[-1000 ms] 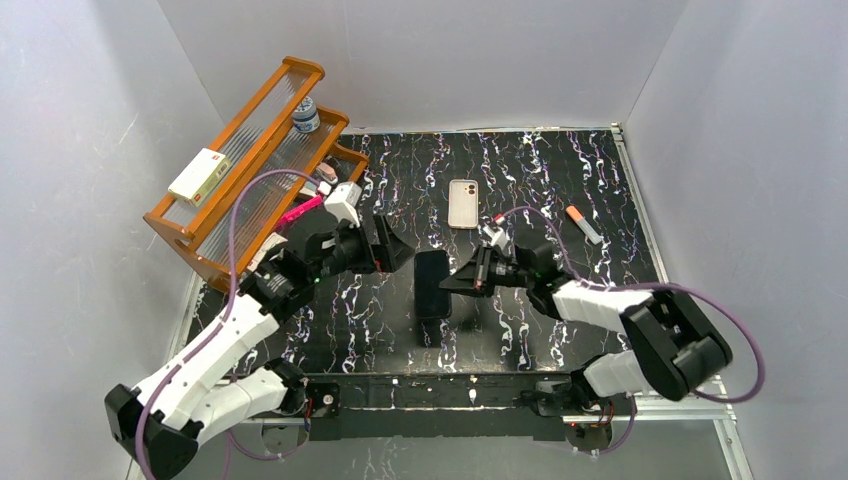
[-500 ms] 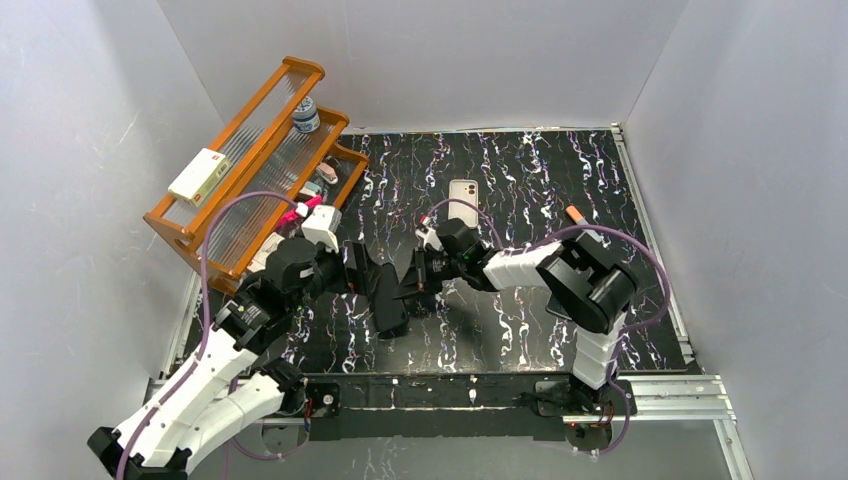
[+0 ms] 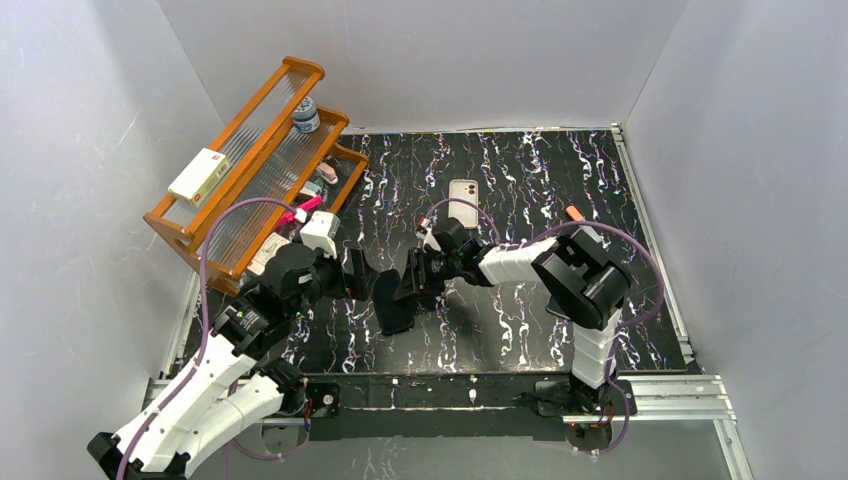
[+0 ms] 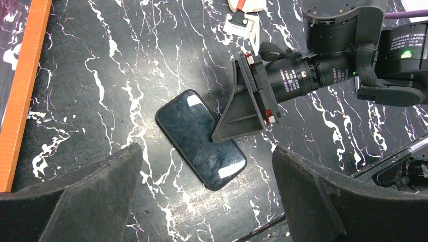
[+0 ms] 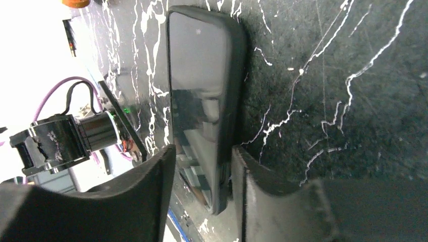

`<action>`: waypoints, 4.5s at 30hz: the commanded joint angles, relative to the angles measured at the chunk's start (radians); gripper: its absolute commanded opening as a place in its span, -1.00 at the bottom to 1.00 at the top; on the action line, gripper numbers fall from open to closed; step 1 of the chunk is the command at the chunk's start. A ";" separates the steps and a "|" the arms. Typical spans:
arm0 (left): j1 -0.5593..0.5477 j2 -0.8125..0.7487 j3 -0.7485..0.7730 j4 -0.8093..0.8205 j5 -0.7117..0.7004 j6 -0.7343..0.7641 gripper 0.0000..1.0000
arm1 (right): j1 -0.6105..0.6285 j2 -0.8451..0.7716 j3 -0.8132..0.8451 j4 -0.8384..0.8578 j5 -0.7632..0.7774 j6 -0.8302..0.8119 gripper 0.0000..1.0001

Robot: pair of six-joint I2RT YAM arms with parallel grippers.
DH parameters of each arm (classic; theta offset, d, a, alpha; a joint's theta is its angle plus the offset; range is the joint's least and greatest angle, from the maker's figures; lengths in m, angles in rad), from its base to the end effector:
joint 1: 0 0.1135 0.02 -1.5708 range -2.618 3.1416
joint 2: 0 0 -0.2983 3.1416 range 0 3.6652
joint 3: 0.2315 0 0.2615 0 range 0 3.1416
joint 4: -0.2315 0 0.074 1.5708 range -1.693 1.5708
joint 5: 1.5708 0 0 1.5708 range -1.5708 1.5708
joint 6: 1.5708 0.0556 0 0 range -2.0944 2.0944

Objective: Put the phone into the phone case

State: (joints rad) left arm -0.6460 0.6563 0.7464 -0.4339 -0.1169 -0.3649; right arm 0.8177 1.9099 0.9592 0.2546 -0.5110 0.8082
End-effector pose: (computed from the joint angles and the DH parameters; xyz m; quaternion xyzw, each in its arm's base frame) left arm 0.1264 -0.0872 0.3346 0.0811 0.8129 -0.2365 0.5260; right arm 0.2605 0.3177 0.1440 -0.1112 0.8760 0.4550 0.1154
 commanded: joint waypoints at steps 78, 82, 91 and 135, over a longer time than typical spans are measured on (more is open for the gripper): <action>0.002 -0.015 -0.004 0.005 -0.020 0.027 0.96 | -0.217 -0.507 -0.070 -0.810 0.654 -0.163 -0.97; 0.003 -0.011 -0.005 0.006 -0.018 0.027 0.96 | -0.199 -0.595 -0.151 -0.853 0.645 -0.103 -0.97; 0.002 -0.009 -0.005 0.009 -0.011 0.027 0.96 | -0.191 -0.652 -0.180 -0.938 0.706 -0.047 -0.62; 0.002 -0.030 -0.008 0.009 -0.010 0.032 0.96 | -0.796 -0.456 -0.182 -0.772 0.684 -0.307 0.97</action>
State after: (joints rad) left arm -0.6460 0.6418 0.7456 -0.4335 -0.1196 -0.3470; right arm 0.0311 1.4406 0.7948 -0.5629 0.2153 0.5377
